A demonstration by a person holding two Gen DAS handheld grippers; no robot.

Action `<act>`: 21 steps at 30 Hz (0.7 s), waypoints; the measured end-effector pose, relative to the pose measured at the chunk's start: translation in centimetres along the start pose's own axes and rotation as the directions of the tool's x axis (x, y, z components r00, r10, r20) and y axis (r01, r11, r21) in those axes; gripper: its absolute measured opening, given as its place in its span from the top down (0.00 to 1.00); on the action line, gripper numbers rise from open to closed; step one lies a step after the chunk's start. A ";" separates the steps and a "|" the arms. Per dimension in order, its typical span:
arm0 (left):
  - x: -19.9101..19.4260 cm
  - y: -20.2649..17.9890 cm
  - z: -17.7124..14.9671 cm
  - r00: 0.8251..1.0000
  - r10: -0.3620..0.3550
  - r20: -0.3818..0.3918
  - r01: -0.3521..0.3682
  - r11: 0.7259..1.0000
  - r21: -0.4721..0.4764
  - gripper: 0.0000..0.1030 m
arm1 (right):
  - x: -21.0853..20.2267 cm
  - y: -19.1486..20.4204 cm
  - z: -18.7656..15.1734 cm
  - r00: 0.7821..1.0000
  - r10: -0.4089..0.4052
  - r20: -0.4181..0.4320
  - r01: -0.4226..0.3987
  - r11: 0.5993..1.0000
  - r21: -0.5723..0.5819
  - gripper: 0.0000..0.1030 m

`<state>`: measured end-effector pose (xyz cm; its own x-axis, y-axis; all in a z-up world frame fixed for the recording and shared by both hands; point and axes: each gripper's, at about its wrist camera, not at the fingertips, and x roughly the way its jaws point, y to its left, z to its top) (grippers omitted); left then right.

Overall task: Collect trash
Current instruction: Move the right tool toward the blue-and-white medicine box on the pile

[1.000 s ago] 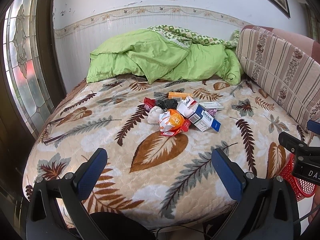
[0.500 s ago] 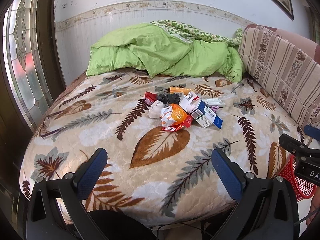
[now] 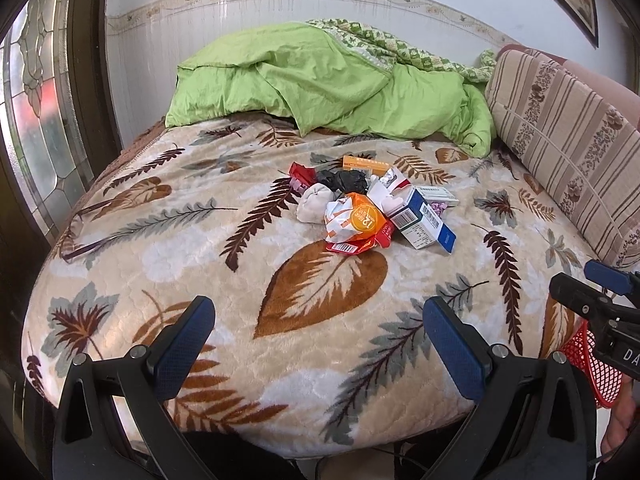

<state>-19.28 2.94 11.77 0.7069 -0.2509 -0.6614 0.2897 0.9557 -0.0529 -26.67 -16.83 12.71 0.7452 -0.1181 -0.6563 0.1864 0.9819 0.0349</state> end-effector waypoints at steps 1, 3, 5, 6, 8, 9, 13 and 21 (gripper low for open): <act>0.4 0.0 0.1 1.000 0.001 -0.004 -0.001 1.000 0.005 0.00 | 0.4 0.1 0.2 1.000 0.004 -0.002 -0.004 1.000 -0.005 0.22; 1.0 0.0 0.4 1.000 0.005 -0.009 -0.005 1.000 0.010 0.00 | 1.2 0.3 0.5 1.000 0.019 0.001 -0.019 1.000 -0.021 0.22; 1.7 -0.1 0.6 1.000 0.014 -0.015 -0.014 1.000 0.016 0.00 | 2.2 0.4 0.8 0.998 0.056 -0.010 -0.056 0.998 -0.025 0.22; 2.0 -0.2 0.7 1.000 0.017 -0.017 -0.016 1.000 0.020 0.00 | 3.0 0.4 1.1 0.997 0.080 -0.015 -0.080 0.996 -0.024 0.22; 2.7 -0.3 1.0 0.999 0.024 -0.023 -0.023 0.999 0.029 0.00 | 4.1 0.6 1.4 0.995 0.094 -0.018 -0.095 0.995 -0.041 0.22; 3.1 -0.3 1.1 0.999 0.026 -0.026 -0.025 0.999 0.031 0.00 | 4.8 0.7 1.7 0.995 0.099 -0.022 -0.100 0.994 -0.051 0.23; 4.2 -0.2 1.4 0.999 0.034 -0.037 -0.033 0.999 0.032 0.01 | 8.7 0.7 3.5 0.989 0.140 -0.057 -0.144 0.987 -0.076 0.25; 6.4 0.5 1.8 0.997 0.046 -0.060 -0.044 0.999 0.027 0.09 | 16.0 0.3 5.7 0.986 0.107 -0.125 -0.122 0.986 -0.116 0.25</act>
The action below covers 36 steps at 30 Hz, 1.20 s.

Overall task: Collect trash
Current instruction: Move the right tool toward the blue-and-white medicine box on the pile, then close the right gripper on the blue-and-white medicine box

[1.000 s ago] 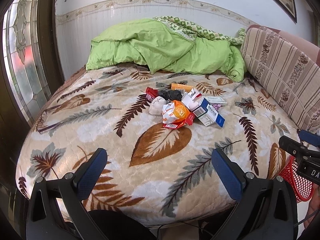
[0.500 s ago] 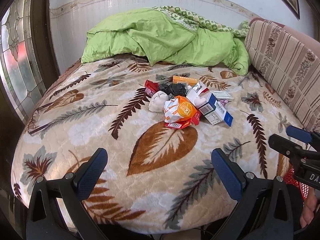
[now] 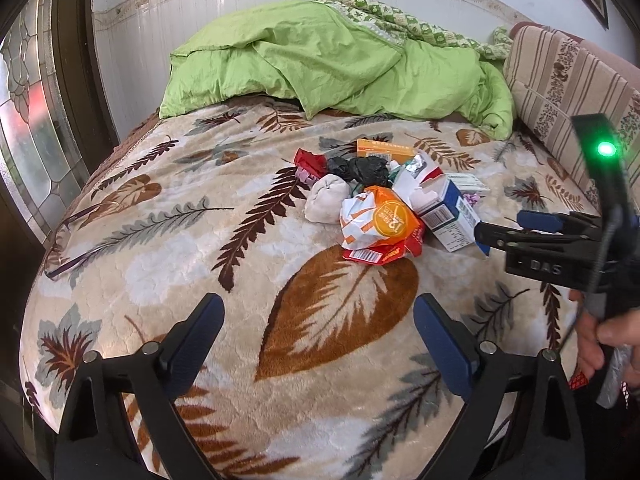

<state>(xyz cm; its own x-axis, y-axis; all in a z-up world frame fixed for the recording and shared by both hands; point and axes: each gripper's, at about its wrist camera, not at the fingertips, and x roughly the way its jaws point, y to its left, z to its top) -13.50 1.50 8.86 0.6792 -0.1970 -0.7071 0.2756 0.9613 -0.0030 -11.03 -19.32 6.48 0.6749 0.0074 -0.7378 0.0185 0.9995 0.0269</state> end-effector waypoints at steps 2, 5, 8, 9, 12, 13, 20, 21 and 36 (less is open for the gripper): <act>0.5 0.1 0.1 1.000 0.002 -0.006 -0.002 1.000 -0.004 0.10 | 1.2 0.0 0.3 1.000 -0.002 -0.007 0.002 1.000 -0.011 0.26; 1.2 0.5 0.4 1.000 -0.003 -0.018 0.003 1.000 -0.019 0.11 | 2.6 0.4 0.6 1.000 -0.012 -0.022 0.012 0.999 -0.031 0.38; 1.6 0.5 0.3 1.000 -0.007 -0.023 0.006 1.000 -0.020 0.11 | 3.5 1.1 0.6 0.998 -0.005 -0.057 0.002 0.999 -0.039 0.65; 1.7 0.6 0.4 1.000 -0.009 -0.024 0.009 1.000 -0.023 0.11 | 3.6 1.2 0.4 0.998 0.000 -0.067 -0.002 0.999 -0.040 0.73; 1.9 0.9 0.4 1.000 -0.017 -0.025 0.016 0.999 -0.034 0.11 | 3.3 1.6 -0.1 0.996 0.037 -0.076 -0.039 0.999 -0.025 0.88; 2.1 1.0 0.5 0.999 -0.020 -0.027 0.019 0.999 -0.042 0.11 | 3.1 1.6 -0.2 0.996 0.042 -0.076 -0.044 0.999 -0.022 0.90; 3.2 1.4 1.4 0.996 -0.077 -0.036 0.073 0.994 -0.087 0.11 | 1.3 1.5 -0.4 0.997 0.075 -0.024 -0.075 0.997 0.010 0.92; 3.4 1.4 1.7 0.996 -0.087 -0.035 0.083 0.992 -0.093 0.11 | 1.0 1.2 -0.2 0.998 0.060 0.005 -0.060 0.998 0.010 0.87; 9.2 1.7 4.7 0.970 -0.225 -0.093 0.201 0.956 -0.214 0.40 | 5.5 1.6 1.2 0.998 0.050 -0.030 -0.053 0.995 -0.089 0.65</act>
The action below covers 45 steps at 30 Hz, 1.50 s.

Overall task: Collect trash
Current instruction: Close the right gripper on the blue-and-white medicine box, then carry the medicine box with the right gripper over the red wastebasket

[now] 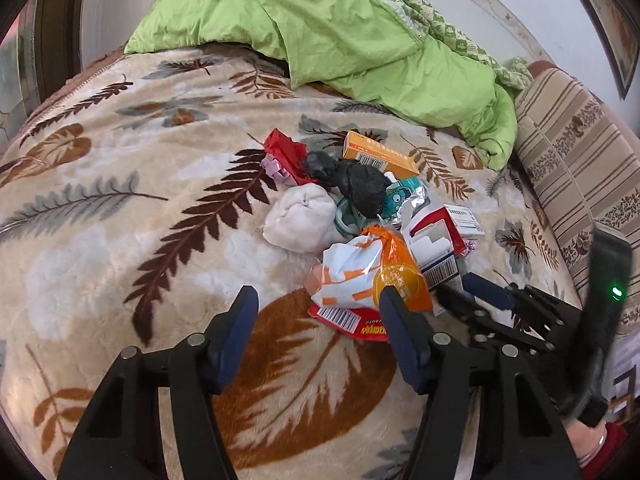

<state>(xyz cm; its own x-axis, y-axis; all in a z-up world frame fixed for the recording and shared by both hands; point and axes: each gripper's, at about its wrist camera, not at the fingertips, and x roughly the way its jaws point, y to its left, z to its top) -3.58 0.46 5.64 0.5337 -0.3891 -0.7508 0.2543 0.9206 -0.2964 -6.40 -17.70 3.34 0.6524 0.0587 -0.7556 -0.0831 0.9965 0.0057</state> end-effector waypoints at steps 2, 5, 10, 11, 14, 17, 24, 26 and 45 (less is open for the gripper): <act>0.3 0.0 0.1 1.000 -0.012 0.000 0.012 1.000 0.003 0.40 | -0.7 -0.1 -0.1 1.000 0.003 0.011 -0.004 1.000 0.006 0.83; 1.1 -0.4 0.2 0.999 -0.035 -0.014 0.035 0.999 0.008 0.38 | -1.5 -1.3 -0.4 0.996 0.092 0.005 -0.092 0.990 0.108 0.90; 3.6 -2.0 0.9 0.997 -0.050 -0.057 0.053 0.998 0.039 0.33 | -2.2 -2.5 -0.5 0.994 0.105 0.027 -0.109 0.979 0.172 0.90; 4.0 -2.3 1.0 0.997 -0.051 -0.060 0.054 0.997 0.049 0.33 | -2.4 -2.8 -0.5 0.994 0.106 0.036 -0.111 0.976 0.188 0.90; 5.2 -3.0 1.4 0.996 -0.065 -0.061 0.069 0.995 0.071 0.35 | -2.7 -3.2 -0.5 0.995 0.090 0.050 -0.099 0.974 0.204 0.89; 5.8 -3.2 1.2 0.994 -0.086 -0.065 0.091 0.991 0.093 0.63 | -2.4 -3.3 -0.4 0.995 0.086 0.048 -0.094 0.976 0.197 0.79; 4.6 -2.4 1.0 0.991 -0.131 -0.030 0.134 0.986 0.098 0.66 | -1.9 -4.3 0.1 0.995 0.075 0.073 -0.086 0.982 0.169 0.42; 3.9 -2.3 0.9 0.991 -0.131 -0.007 0.131 0.986 0.105 0.66 | -0.9 -4.4 0.3 0.994 0.102 0.050 -0.108 0.981 0.162 0.42; 0.2 -1.2 0.7 0.989 -0.062 0.136 0.044 0.990 0.136 0.66 | -2.0 -0.1 -0.2 0.974 0.228 0.010 -0.228 0.968 0.102 0.63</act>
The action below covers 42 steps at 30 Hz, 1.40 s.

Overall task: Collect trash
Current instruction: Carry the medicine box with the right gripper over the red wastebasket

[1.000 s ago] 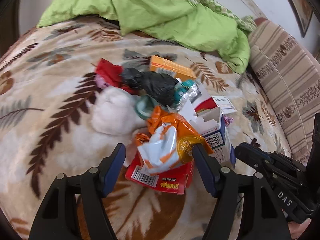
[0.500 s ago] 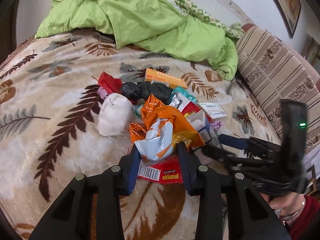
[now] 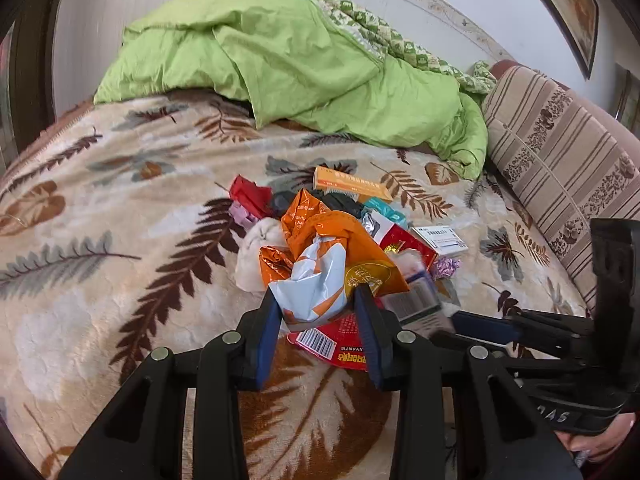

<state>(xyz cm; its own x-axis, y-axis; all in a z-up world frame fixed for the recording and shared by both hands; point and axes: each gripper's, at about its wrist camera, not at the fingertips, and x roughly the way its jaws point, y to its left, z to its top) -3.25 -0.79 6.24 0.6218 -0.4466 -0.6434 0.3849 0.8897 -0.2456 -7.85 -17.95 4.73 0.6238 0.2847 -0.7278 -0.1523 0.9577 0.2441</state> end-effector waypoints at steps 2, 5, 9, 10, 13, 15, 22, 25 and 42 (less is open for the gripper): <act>-0.2 -0.1 -0.1 1.000 -0.003 0.003 0.003 1.000 0.002 0.66 | -0.7 -0.3 -0.2 1.000 -0.019 0.010 0.019 1.000 0.025 0.63; -0.4 -0.5 -0.3 1.000 -0.016 -0.009 0.016 1.000 0.015 0.66 | -2.1 -1.3 -0.6 0.999 -0.035 0.029 0.032 0.995 0.092 0.63; -0.9 -2.4 -1.1 0.999 -0.038 -0.016 0.039 0.998 0.054 0.66 | -4.6 -2.7 -1.9 0.997 -0.031 0.071 0.015 0.978 0.206 0.63; -1.1 -2.9 -1.3 0.999 -0.046 -0.017 0.047 0.997 0.064 0.66 | -5.3 -3.1 -2.7 0.997 -0.026 0.079 0.006 0.969 0.246 0.63; -1.7 -4.6 -2.1 0.997 -0.073 -0.029 0.075 0.993 0.091 0.66 | -6.8 -3.8 -4.2 0.995 -0.016 0.094 -0.015 0.948 0.319 0.63; -2.0 -5.8 -2.5 0.995 -0.090 -0.035 0.093 0.989 0.111 0.66 | -8.2 -3.9 -5.0 0.993 -0.022 0.115 -0.019 0.939 0.343 0.63; -3.8 -10.6 -3.9 0.984 -0.167 -0.063 0.176 0.964 0.197 0.66 | -13.9 -5.1 -7.7 0.985 -0.058 0.165 -0.018 0.905 0.425 0.63; -4.6 -12.9 -4.4 0.972 -0.217 -0.084 0.231 0.946 0.227 0.66 | -16.4 -5.8 -9.5 0.980 -0.081 0.179 -0.012 0.885 0.465 0.63; -6.4 -33.5 -10.8 0.808 -0.451 -0.380 0.585 0.694 0.419 0.65 | -32.5 -14.1 -24.4 0.911 -0.399 0.107 0.190 0.635 0.749 0.63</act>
<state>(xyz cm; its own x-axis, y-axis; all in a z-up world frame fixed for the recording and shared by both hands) -27.51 -26.72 10.72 0.0693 -0.7258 -0.6844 0.9170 0.3165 -0.2428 -44.70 -39.73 9.28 0.7112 -0.1275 -0.6913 0.5959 0.6311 0.4967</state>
